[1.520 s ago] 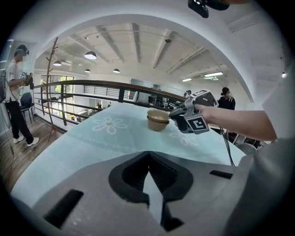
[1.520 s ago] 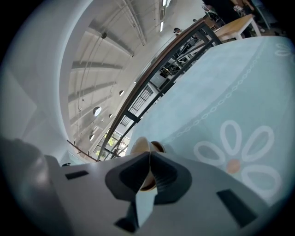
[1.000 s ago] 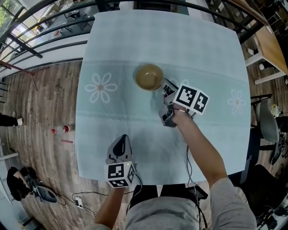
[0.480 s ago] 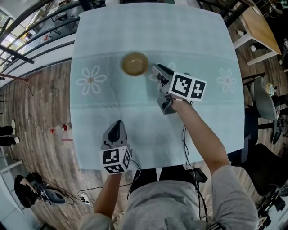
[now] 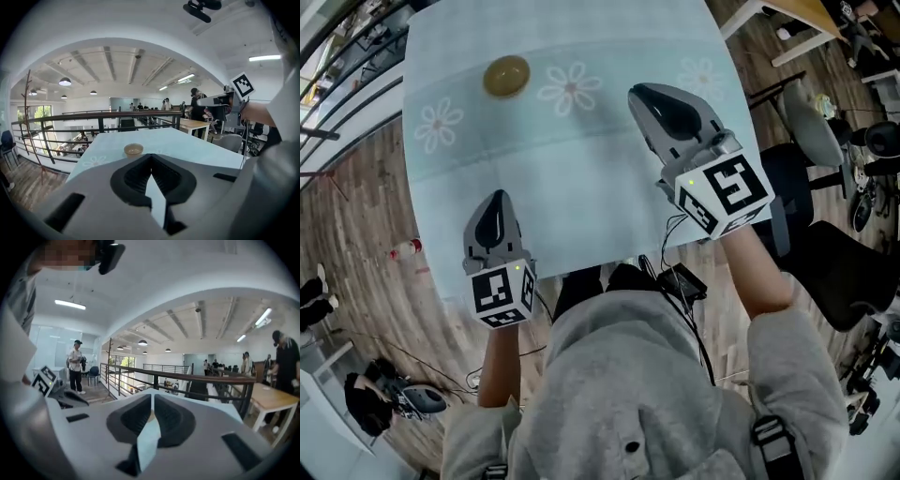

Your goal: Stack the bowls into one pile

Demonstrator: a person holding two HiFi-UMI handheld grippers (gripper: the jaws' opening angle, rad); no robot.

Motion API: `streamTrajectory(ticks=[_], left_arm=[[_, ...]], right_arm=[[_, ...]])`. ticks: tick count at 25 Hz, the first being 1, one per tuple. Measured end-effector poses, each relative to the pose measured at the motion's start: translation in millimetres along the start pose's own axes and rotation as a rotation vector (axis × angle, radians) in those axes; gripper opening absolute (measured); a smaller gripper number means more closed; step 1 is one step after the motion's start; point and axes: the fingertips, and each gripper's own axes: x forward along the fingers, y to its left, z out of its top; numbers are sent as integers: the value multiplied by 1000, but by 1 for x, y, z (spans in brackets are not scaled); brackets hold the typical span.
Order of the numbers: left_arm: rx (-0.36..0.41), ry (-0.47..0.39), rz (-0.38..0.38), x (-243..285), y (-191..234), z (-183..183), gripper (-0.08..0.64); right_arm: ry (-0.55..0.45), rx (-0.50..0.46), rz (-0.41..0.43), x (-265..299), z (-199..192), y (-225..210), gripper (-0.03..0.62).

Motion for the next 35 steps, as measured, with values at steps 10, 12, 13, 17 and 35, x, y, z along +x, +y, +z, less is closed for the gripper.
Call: streamTrajectory(ticks=[10, 12, 13, 17, 35], left_arm=[[47, -133, -4, -83, -114, 61, 18], [53, -156, -14, -99, -132, 67, 18], [58, -165, -18, -107, -140, 68, 18], [65, -193, -30, -133, -167, 73, 18], [14, -230, -59, -144, -221, 90, 18]], right_arm=[[-67, -35, -16, -219, 60, -10, 41], [-134, -13, 0, -262, 94, -11, 41], [-182, 11, 18, -284, 116, -12, 41], [-373, 80, 107, -361, 190, -4, 41], [-100, 263, -201, -333, -37, 3, 38]])
